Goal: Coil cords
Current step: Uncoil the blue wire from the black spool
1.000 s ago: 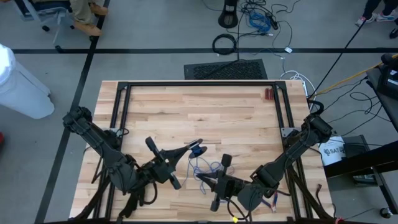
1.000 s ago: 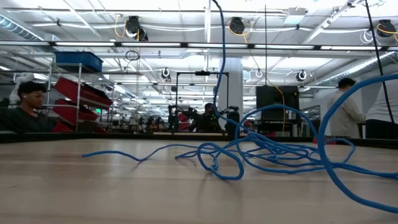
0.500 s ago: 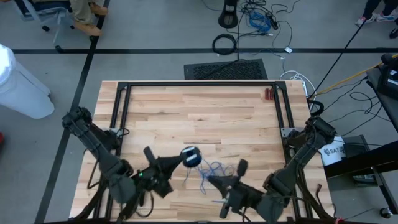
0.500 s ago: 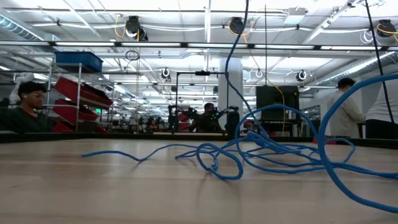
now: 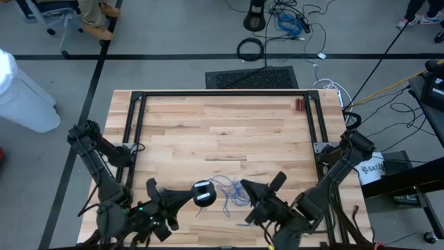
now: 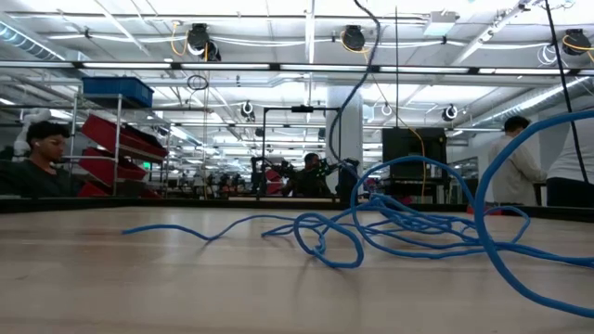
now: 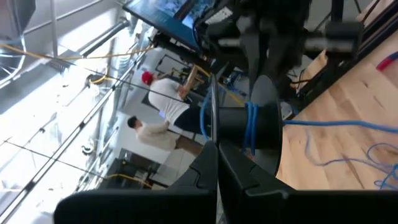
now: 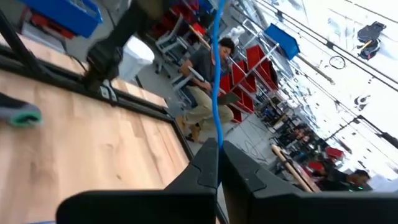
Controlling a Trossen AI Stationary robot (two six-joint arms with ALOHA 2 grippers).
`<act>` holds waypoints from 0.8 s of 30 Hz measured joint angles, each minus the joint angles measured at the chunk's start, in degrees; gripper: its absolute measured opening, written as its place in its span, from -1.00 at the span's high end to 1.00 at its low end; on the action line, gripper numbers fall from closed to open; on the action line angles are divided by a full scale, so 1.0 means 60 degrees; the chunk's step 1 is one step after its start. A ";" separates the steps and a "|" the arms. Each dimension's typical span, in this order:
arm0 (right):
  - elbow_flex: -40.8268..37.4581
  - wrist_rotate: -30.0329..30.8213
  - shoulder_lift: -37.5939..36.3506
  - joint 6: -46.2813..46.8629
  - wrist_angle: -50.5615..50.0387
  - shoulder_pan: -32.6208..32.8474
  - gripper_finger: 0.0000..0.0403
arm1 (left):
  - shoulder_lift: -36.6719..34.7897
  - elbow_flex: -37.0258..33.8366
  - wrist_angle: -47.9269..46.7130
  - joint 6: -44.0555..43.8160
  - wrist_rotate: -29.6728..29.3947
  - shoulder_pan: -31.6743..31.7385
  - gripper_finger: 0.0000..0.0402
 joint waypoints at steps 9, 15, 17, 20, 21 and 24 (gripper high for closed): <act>0.0000 -0.1987 -0.0004 0.2124 -0.1857 -0.0564 1.00 | 0.0004 0.0000 0.0614 -0.0012 0.0499 0.0015 0.99; 0.0000 -0.3187 -0.0004 0.2049 -0.1561 -0.0733 1.00 | 0.0000 0.0000 0.1915 -0.0212 0.1422 0.0229 0.99; 0.0000 -0.3632 -0.0004 0.1741 -0.1297 -0.0734 1.00 | 0.0000 0.0000 0.1941 -0.0545 0.1531 0.0342 0.99; 0.0000 -0.4380 -0.0004 0.1186 -0.0707 -0.0738 1.00 | 0.0000 0.0000 0.1911 -0.0778 0.1487 0.0516 0.99; 0.0000 -0.4554 -0.0004 0.0978 -0.0457 -0.0738 1.00 | 0.0000 0.0000 0.1911 -0.0835 0.1456 0.0577 0.99; 0.0000 -0.4811 -0.0004 0.0386 0.0111 -0.0718 1.00 | 0.0000 0.0000 0.1918 -0.0854 0.1119 0.0762 0.99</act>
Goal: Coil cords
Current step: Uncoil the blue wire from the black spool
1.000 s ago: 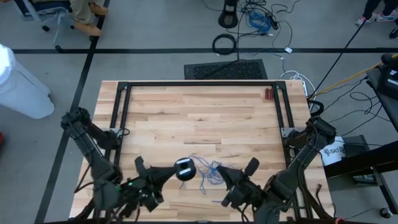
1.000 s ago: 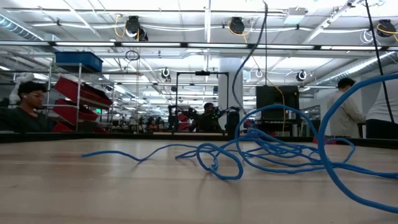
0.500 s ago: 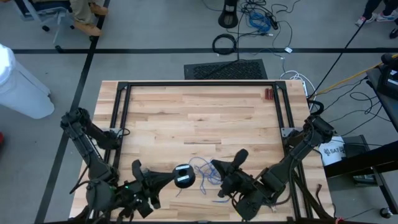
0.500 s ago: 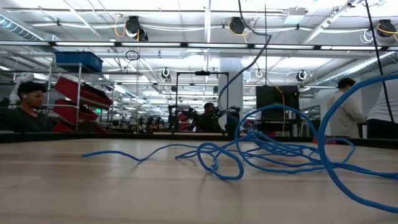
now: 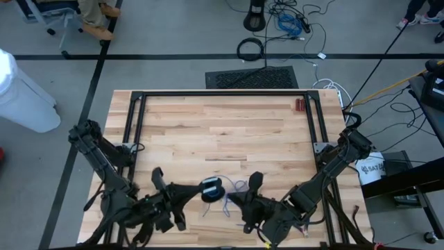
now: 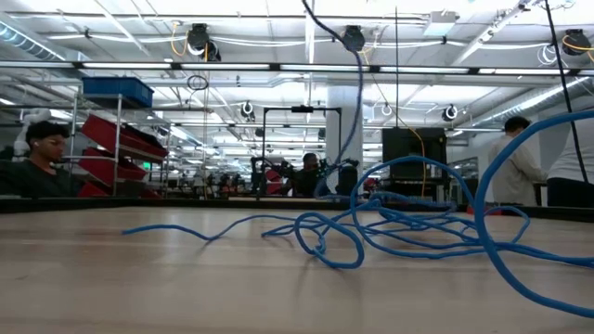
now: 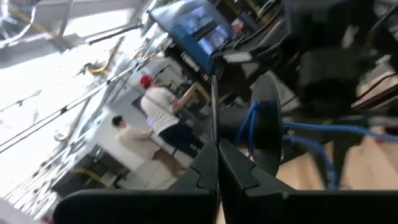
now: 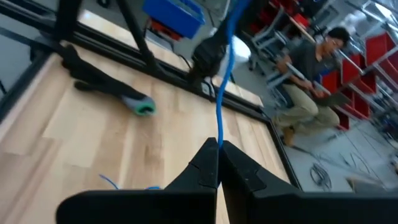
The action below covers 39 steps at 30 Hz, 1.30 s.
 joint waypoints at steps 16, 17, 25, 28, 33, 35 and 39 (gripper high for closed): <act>0.0000 -0.2872 0.0000 -0.1485 0.0877 0.0407 1.00 | 0.0000 0.0000 -0.0851 -0.0908 -0.2240 0.0641 0.99; 0.0003 -0.2886 -0.0003 -0.1612 0.1025 0.0453 1.00 | 0.0000 0.0000 -0.1038 -0.0979 -0.2303 0.0676 0.99; 0.0880 -0.2174 -0.0029 -0.2012 0.0941 0.0859 1.00 | -0.0004 0.0000 -0.2573 -0.1005 -0.2491 0.0770 0.99; 0.1236 -0.0958 -0.0029 -0.1972 0.0812 0.1180 1.00 | -0.0004 0.0000 -0.2852 -0.1003 -0.2488 0.0722 0.99; 0.1574 0.2056 -0.0049 -0.2002 0.0688 0.1810 1.00 | -0.0004 0.0000 -0.3629 -0.0977 -0.2196 0.0446 0.99; 0.1588 0.3230 -0.0081 -0.2158 0.0650 0.2043 1.00 | -0.0004 0.0000 -0.3684 -0.0905 -0.1887 0.0305 0.99; 0.1592 0.5071 -0.0164 -0.2223 0.0216 0.2379 1.00 | -0.0004 0.0000 -0.3582 -0.0669 -0.0970 0.0027 0.99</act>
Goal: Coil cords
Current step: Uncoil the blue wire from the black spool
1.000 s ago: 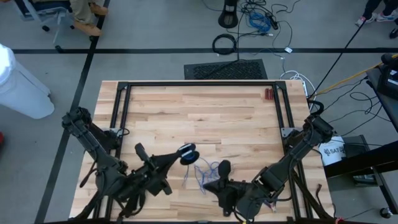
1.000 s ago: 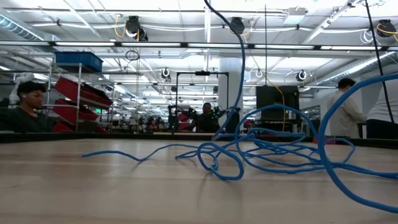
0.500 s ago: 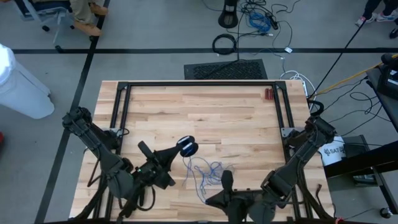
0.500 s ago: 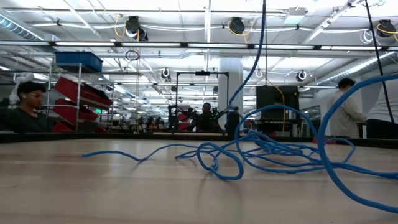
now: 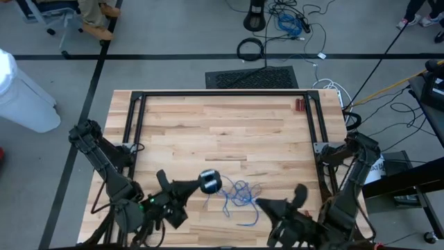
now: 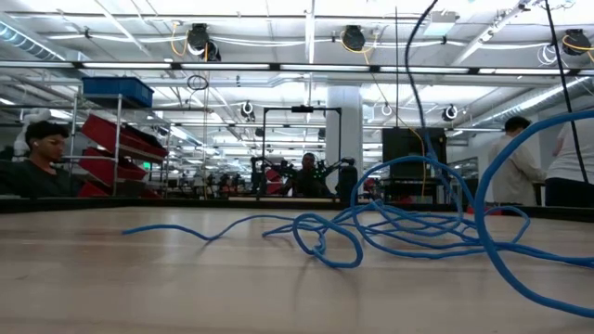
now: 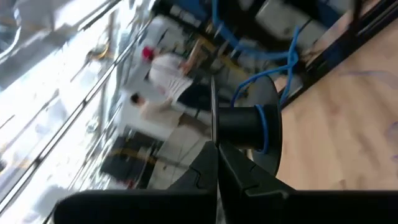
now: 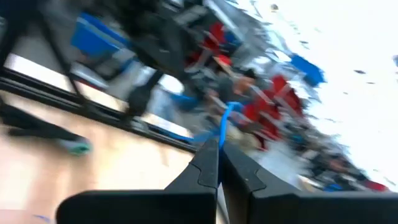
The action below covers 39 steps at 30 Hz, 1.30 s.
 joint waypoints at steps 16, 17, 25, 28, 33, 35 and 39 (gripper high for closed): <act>0.0003 -0.1564 -0.0007 0.6324 -0.7118 -0.0750 1.00 | 0.0000 0.0000 0.1117 0.1651 0.3202 -0.0830 0.99; 0.0003 -0.1767 -0.0007 0.6635 -0.7369 -0.0834 1.00 | 0.0000 0.0000 0.1176 0.1692 0.3354 -0.0861 0.99; 0.0000 -0.3331 0.0004 0.7497 -0.7860 -0.1384 1.00 | 0.0000 0.0000 0.1564 0.1768 0.5070 -0.0925 0.99; 0.0000 -0.3747 0.0004 0.7657 -0.7881 -0.1579 1.00 | 0.0000 0.0000 0.1629 0.1775 0.5668 -0.0925 0.99; 0.0000 -0.4216 0.0004 0.8196 -0.8271 -0.1842 1.00 | 0.0000 -0.0004 0.1826 0.1778 0.6376 -0.0925 0.99; 0.0000 -0.4265 0.0007 0.8627 -0.8571 -0.1902 1.00 | 0.0000 -0.0004 0.1811 0.1778 0.6559 -0.0942 0.99; 0.0000 -0.4264 0.0008 0.9055 -0.8873 -0.1910 1.00 | 0.0000 -0.0004 0.1802 0.2047 0.6616 -0.0998 0.99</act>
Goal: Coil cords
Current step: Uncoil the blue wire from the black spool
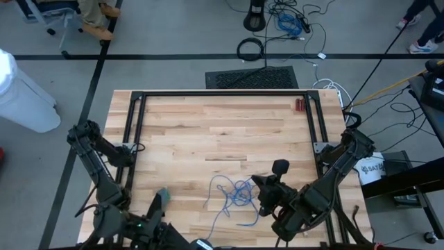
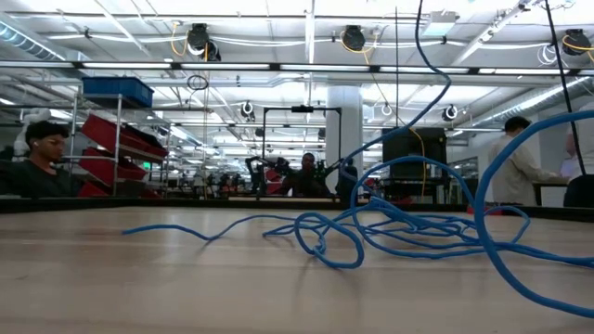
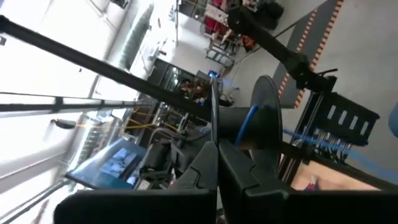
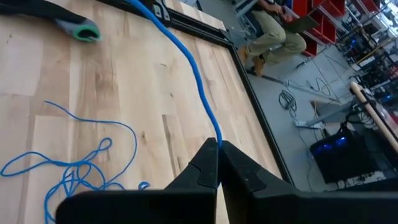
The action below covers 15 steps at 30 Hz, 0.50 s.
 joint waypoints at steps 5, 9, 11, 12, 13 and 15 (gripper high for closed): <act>0.0000 0.0020 0.0000 0.0007 0.0004 0.0014 0.93 | 0.0000 0.0000 -0.0612 0.0733 -0.0266 0.0007 0.99; -0.0003 0.0017 0.0000 0.0007 0.0090 0.0011 0.84 | 0.0004 0.0000 -0.0842 0.1206 -0.0550 0.0011 0.99; -0.0004 0.0014 0.0000 0.0010 0.0135 0.0011 0.79 | 0.0004 0.0000 -0.0839 0.1206 -0.0591 0.0007 0.99; -0.0004 0.0010 0.0000 0.0011 0.0170 0.0011 0.77 | 0.0004 0.0000 -0.0843 0.1210 -0.0677 0.0007 0.99; -0.0004 0.0004 0.0000 0.0011 0.0232 0.0025 0.75 | 0.0004 0.0000 -0.0847 0.1206 -0.0827 0.0007 0.99; -0.0004 -0.0142 0.0000 0.0007 0.0313 0.0055 0.71 | 0.0004 0.0000 -0.0837 0.1206 -0.1260 0.0004 0.99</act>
